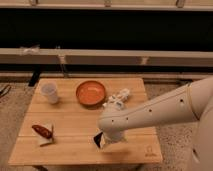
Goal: Push the eraser across the table
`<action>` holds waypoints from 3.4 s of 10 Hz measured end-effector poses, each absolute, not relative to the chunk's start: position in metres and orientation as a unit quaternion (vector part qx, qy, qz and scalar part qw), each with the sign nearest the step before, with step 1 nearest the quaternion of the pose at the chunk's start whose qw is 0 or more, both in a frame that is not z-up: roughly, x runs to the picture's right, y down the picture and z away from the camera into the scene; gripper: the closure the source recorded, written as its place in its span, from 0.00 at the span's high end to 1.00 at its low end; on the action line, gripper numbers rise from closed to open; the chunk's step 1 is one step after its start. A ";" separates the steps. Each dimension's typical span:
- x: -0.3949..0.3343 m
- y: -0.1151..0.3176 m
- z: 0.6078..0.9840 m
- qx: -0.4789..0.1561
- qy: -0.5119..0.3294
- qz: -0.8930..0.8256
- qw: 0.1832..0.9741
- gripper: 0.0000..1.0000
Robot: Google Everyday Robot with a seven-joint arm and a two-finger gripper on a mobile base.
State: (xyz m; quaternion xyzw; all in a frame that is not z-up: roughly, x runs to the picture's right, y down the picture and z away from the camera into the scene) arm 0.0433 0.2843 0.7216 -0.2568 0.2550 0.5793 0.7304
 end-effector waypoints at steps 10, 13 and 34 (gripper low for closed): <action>0.067 0.308 0.767 -0.244 0.303 0.563 0.729 0.79; 0.068 0.298 0.772 -0.238 0.298 0.567 0.730 0.79; 0.020 0.228 0.821 -0.211 0.252 0.554 0.765 0.79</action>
